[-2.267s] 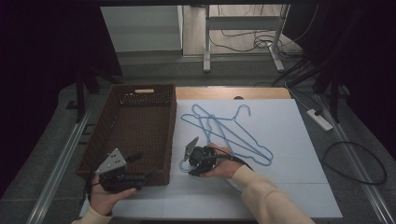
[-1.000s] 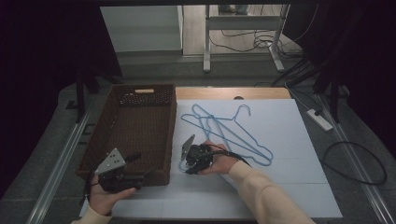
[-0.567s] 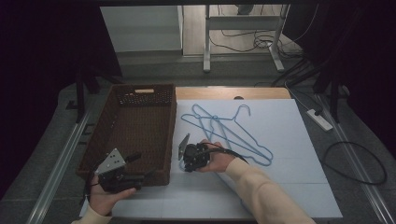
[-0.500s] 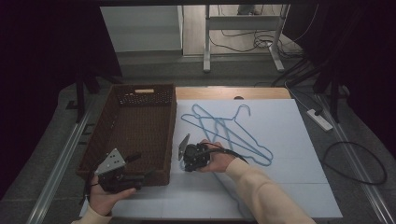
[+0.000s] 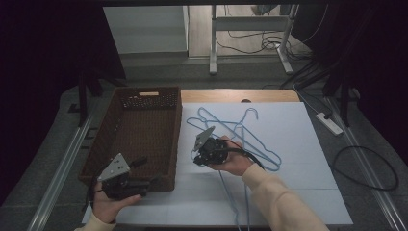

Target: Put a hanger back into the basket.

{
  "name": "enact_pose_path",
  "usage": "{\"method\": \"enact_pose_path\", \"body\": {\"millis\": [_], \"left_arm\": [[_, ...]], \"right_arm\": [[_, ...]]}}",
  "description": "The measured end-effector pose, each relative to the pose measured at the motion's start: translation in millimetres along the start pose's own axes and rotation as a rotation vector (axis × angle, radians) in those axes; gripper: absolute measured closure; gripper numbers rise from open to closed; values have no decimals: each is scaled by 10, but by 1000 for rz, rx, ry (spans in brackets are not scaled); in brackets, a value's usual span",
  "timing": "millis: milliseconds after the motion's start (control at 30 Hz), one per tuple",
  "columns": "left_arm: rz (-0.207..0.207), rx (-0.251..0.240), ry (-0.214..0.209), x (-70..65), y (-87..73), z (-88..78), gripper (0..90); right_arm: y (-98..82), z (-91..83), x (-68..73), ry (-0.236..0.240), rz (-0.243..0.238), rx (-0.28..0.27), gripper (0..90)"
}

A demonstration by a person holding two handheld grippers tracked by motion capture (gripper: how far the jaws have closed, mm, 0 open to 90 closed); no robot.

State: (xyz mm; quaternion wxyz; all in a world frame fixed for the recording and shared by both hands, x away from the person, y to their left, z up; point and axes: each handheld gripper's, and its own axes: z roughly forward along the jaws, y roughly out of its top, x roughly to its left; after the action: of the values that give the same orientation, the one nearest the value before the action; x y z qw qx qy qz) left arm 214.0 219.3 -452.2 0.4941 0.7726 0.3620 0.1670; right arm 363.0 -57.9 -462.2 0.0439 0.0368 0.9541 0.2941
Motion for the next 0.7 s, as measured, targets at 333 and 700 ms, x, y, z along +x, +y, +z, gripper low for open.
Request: {"method": "enact_pose_path", "body": {"millis": [333, 700], "left_arm": [[-14, 36, -55, -202, 136, 140, 253], [-15, 115, -134, -552, 338, 534, 261]], "right_arm": [[-180, -410, -50, -121, 136, -167, 866], [-312, -651, -68, -195, 214, -271, 866]]}}
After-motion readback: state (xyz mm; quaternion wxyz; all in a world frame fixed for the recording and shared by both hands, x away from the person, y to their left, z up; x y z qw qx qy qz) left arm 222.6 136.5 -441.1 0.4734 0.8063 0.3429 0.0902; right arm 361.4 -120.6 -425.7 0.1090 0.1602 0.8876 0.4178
